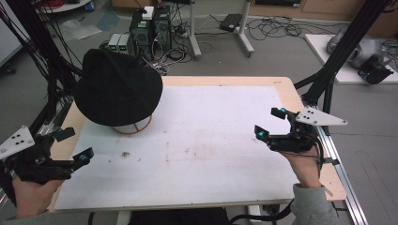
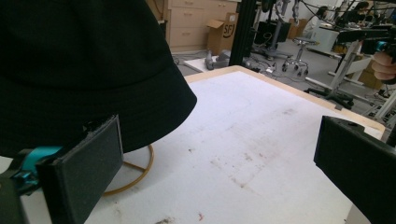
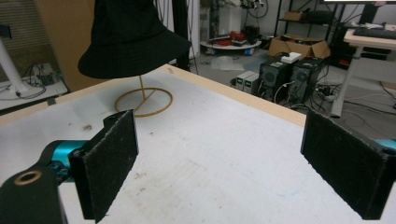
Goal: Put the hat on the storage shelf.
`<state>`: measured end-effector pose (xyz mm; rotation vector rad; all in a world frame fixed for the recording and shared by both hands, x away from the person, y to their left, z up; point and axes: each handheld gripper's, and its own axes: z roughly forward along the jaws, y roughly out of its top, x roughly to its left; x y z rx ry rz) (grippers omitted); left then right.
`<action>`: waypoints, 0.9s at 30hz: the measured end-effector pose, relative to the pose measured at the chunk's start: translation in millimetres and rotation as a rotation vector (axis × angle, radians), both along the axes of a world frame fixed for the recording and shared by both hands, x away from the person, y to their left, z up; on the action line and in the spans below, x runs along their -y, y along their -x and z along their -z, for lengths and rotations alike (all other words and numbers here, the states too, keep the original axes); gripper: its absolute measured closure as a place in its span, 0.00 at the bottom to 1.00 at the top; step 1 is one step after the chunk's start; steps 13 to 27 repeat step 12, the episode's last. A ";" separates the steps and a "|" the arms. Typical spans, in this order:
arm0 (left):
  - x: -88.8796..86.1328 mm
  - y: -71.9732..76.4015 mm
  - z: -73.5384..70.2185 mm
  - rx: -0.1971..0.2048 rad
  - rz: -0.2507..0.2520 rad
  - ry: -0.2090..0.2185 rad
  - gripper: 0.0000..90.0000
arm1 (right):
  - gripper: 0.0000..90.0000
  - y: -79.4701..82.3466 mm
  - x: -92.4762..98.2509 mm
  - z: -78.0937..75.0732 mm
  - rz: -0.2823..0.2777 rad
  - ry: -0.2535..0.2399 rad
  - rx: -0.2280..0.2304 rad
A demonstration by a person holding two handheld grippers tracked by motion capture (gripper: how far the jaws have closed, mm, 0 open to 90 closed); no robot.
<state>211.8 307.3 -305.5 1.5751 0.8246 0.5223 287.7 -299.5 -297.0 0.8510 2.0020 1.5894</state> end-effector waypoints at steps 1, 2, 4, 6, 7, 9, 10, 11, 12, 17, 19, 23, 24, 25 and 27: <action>0.3 -0.6 -0.1 0.002 -0.004 -0.003 0.02 | 0.12 0.3 3.0 0.4 0.008 0.004 -0.010; 0.9 -1.2 -0.2 0.003 -0.009 -0.012 0.02 | 0.12 1.6 5.7 0.9 0.014 0.003 -0.017; 1.6 -2.5 -0.4 0.004 -0.015 -0.021 0.02 | 0.12 6.4 11.2 3.7 0.033 0.012 -0.012; 1.5 -5.5 0.1 0.006 -0.014 -0.022 0.02 | 0.12 10.5 17.5 8.6 0.049 0.025 -0.020; 1.4 -6.9 0.4 0.005 -0.017 -0.019 0.02 | 0.12 11.4 22.6 11.8 0.061 0.015 -0.026; 2.1 -11.0 1.4 0.003 -0.016 -0.012 0.02 | 0.12 11.6 27.4 14.1 0.073 -0.007 -0.040; 3.3 -12.5 1.8 0.003 -0.015 -0.010 0.02 | 0.12 12.3 28.1 14.9 0.078 -0.009 -0.040; 4.5 -14.0 1.9 0.001 -0.015 -0.016 0.02 | 0.12 13.3 28.0 15.2 0.077 0.000 -0.031; 5.1 -15.1 2.1 0.002 -0.013 -0.020 0.02 | 0.12 15.2 27.3 14.9 0.071 0.001 -0.029; 5.1 -15.1 2.1 0.002 -0.013 -0.020 0.02 | 0.12 15.2 27.3 14.9 0.071 0.001 -0.029; 5.1 -15.1 2.1 0.002 -0.013 -0.020 0.02 | 0.12 15.2 27.3 14.9 0.071 0.001 -0.029; 5.1 -15.1 2.1 0.002 -0.013 -0.020 0.02 | 0.12 15.2 27.3 14.9 0.071 0.001 -0.029; 5.1 -15.1 2.1 0.002 -0.013 -0.020 0.02 | 0.12 15.2 27.3 14.9 0.071 0.001 -0.029; 5.1 -15.1 2.1 0.002 -0.013 -0.020 0.02 | 0.12 15.2 27.3 14.9 0.071 0.001 -0.029; 5.1 -15.1 2.1 0.002 -0.013 -0.020 0.02 | 0.12 15.2 27.3 14.9 0.071 0.001 -0.029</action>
